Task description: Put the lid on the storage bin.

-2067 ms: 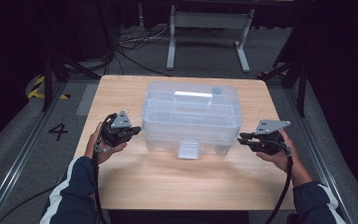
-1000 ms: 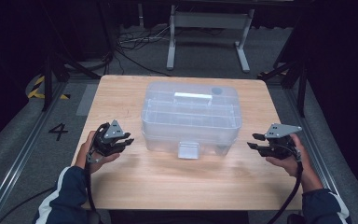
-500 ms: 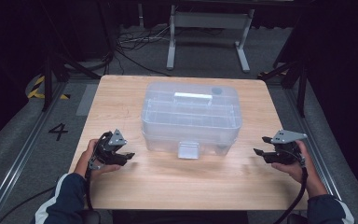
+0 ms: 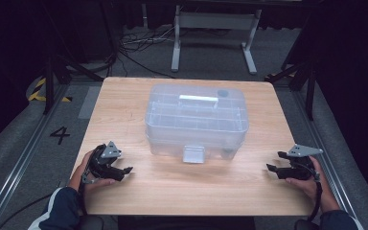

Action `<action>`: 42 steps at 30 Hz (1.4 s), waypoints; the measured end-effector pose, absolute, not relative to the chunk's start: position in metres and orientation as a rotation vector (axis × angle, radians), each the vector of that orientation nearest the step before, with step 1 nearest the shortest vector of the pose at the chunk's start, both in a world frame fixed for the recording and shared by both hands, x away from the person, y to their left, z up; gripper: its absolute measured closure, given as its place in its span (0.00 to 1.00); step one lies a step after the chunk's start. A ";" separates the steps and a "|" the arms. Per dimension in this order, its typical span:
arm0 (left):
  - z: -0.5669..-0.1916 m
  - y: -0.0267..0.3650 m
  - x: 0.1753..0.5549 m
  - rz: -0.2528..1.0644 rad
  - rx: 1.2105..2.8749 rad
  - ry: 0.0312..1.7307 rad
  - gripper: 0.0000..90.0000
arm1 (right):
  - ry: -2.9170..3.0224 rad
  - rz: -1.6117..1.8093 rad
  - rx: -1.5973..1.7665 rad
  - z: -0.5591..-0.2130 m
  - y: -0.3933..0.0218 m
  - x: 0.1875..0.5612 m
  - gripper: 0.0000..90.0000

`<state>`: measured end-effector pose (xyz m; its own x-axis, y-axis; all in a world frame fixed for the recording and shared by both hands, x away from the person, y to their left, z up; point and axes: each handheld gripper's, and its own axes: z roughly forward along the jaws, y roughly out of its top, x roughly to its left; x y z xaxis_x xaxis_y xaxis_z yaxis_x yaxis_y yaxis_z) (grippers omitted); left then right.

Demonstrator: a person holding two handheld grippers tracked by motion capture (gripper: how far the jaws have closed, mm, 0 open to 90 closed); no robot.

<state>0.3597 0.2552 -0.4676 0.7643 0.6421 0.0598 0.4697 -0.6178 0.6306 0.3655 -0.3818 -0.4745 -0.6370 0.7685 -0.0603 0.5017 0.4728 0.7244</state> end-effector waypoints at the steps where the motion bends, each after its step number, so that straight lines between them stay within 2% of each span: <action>1: -0.470 0.258 0.358 0.373 2.348 0.836 0.22 | 2.339 0.973 1.082 -0.476 -0.384 0.365 0.30; 9: -0.483 0.270 0.354 0.343 2.238 0.908 0.17 | 2.281 1.024 1.177 -0.487 -0.393 0.363 0.26; 23: -0.483 0.272 0.354 0.364 2.223 0.933 0.17 | 2.286 1.029 1.181 -0.487 -0.394 0.364 0.25; 28: -0.483 0.273 0.356 0.410 2.187 1.030 0.16 | 2.286 1.029 1.181 -0.487 -0.394 0.364 0.25; 42: -0.483 0.273 0.356 0.413 2.189 1.032 0.16 | 2.286 1.032 1.182 -0.487 -0.394 0.364 0.25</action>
<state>0.3557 0.2730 -0.4829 0.6364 0.7714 0.0000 0.5580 -0.4603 0.6905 0.3643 -0.3939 -0.4873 -0.5817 0.8134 0.0093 0.5451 0.3813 0.7467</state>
